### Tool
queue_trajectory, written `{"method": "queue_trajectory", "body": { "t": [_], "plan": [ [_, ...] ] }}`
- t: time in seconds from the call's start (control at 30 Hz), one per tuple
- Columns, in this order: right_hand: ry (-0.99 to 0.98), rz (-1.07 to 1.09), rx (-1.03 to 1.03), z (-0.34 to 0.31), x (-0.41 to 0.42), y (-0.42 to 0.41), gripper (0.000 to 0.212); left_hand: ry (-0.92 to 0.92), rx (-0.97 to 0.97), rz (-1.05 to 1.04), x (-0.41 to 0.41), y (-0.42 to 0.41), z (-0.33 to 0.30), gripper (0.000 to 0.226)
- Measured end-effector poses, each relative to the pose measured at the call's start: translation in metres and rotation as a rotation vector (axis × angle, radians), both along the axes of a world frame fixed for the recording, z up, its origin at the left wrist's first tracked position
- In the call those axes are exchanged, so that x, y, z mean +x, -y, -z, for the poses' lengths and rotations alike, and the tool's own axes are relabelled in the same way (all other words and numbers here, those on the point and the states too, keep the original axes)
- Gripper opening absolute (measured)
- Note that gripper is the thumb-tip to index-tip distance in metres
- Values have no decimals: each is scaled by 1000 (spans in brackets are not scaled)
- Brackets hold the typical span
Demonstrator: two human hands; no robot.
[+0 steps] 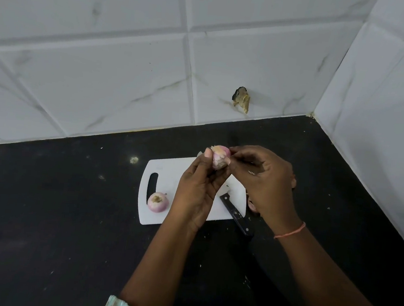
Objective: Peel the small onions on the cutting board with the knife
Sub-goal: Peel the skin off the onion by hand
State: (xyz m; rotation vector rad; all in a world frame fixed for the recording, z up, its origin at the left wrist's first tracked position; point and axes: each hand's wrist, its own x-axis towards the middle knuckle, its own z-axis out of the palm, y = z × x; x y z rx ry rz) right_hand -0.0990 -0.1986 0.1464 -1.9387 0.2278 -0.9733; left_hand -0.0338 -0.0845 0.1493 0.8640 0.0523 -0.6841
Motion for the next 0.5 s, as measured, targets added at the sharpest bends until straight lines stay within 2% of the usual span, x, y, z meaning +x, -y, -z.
{"method": "queue_trajectory", "body": {
  "t": [0.23, 0.37, 0.5],
  "plan": [
    [29, 40, -35, 0, -1, -3, 16, 34, -12, 11, -1, 2, -3, 48],
    [37, 31, -13, -1, -2, -6, 24, 42, 11, -2, -2, 2, -2, 40],
    [64, 43, -89, 0, 0, -6, 21, 48, 21, -16, -1, 2, -1, 40]
  ]
}}
